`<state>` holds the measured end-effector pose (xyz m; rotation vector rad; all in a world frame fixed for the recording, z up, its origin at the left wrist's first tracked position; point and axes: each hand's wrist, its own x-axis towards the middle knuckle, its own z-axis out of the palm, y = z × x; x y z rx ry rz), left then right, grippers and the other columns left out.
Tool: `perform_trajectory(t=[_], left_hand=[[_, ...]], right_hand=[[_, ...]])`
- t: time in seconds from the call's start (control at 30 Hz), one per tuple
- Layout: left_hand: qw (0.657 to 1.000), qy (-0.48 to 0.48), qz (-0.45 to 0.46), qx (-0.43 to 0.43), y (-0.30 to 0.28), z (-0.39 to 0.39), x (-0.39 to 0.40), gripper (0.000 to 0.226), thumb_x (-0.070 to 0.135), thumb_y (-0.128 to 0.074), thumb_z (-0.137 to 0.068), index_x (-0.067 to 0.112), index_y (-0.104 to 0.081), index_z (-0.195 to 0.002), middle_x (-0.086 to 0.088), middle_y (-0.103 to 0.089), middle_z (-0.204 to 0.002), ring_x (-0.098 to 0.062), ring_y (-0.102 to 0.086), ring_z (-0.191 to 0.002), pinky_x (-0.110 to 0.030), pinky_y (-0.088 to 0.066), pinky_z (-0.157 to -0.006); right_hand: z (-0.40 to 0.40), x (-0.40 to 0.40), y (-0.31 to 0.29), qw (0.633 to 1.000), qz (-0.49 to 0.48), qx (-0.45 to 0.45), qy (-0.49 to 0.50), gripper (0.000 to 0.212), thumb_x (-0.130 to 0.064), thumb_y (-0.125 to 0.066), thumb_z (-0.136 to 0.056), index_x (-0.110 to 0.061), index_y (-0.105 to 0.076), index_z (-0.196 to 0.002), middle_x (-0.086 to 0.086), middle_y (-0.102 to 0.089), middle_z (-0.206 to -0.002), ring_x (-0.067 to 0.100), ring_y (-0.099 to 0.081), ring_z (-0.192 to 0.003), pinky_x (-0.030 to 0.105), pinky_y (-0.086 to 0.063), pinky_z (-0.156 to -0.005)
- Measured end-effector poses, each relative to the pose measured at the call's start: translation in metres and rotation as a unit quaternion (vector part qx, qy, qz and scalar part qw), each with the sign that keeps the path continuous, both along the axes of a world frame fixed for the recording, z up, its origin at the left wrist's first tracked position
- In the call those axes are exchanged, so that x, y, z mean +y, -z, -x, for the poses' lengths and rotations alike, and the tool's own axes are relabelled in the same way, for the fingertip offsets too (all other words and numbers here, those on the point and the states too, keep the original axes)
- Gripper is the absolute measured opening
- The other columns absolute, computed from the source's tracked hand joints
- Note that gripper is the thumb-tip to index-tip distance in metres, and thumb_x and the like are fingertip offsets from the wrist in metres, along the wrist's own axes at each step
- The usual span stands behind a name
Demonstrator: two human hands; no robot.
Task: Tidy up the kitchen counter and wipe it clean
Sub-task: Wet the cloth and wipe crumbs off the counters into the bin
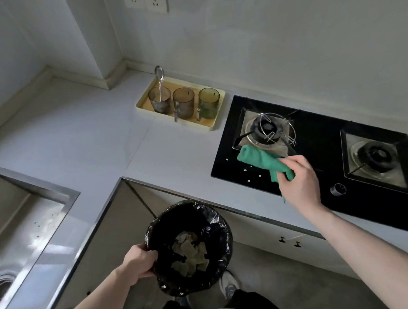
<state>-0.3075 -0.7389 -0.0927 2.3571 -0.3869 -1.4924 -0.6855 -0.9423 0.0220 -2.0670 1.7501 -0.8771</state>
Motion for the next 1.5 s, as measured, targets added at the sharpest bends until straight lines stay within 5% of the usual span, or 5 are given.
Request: perform_trajectory(t=[0.2,0.47,0.6,0.8,1.5], left_hand=[[1.000,-0.001,-0.007,-0.010,-0.004,0.040,-0.009,0.022,0.006,-0.062,-0.080,0.009,-0.074,-0.097,-0.015,-0.075,-0.089,-0.027,-0.076,-0.061,-0.037,-0.062,-0.050],[0.999,-0.019,-0.017,-0.022,-0.003,0.089,-0.006,0.021,0.008,-0.059,-0.080,0.011,-0.072,-0.096,-0.012,-0.075,-0.084,-0.025,-0.076,-0.060,-0.037,-0.063,-0.053],[0.999,-0.023,-0.029,-0.033,0.005,0.099,-0.004,0.019,0.010,-0.058,-0.080,0.012,-0.070,-0.094,-0.013,-0.075,-0.087,-0.024,-0.076,-0.060,-0.040,-0.064,-0.056],[0.998,-0.022,-0.037,-0.045,0.002,0.112,-0.002,0.020,0.010,-0.056,-0.083,0.010,-0.071,-0.097,-0.011,-0.073,-0.084,-0.018,-0.068,-0.044,-0.025,-0.051,-0.038],[0.997,-0.035,-0.028,-0.066,-0.016,0.124,0.000,0.011,0.007,-0.058,-0.083,0.013,-0.067,-0.086,-0.008,-0.069,-0.076,-0.018,-0.068,-0.049,-0.028,-0.054,-0.039]], right_hand=[[0.023,-0.046,0.034,0.990,-0.095,0.100,0.007,0.035,-0.012,-0.069,-0.089,-0.020,-0.071,-0.123,-0.009,-0.057,-0.117,0.018,-0.055,-0.104,0.027,-0.045,-0.072],[0.009,-0.084,0.079,0.964,-0.187,0.172,-0.073,0.042,-0.012,-0.065,-0.092,-0.017,-0.063,-0.133,-0.001,-0.057,-0.135,0.025,-0.056,-0.122,0.041,-0.052,-0.098],[0.000,-0.092,0.088,0.951,-0.204,0.218,-0.076,0.047,-0.016,-0.065,-0.093,-0.023,-0.058,-0.140,-0.002,-0.053,-0.143,0.027,-0.054,-0.123,0.041,-0.051,-0.098],[-0.011,-0.092,0.089,0.942,-0.206,0.250,-0.092,0.052,-0.015,-0.065,-0.092,-0.027,-0.056,-0.142,-0.005,-0.052,-0.145,0.027,-0.053,-0.120,0.039,-0.050,-0.092],[-0.062,0.036,0.075,0.862,-0.318,0.144,-0.367,0.046,-0.012,-0.058,-0.092,-0.029,-0.063,-0.134,-0.009,-0.058,-0.142,0.018,-0.052,-0.133,0.034,-0.041,-0.110]])
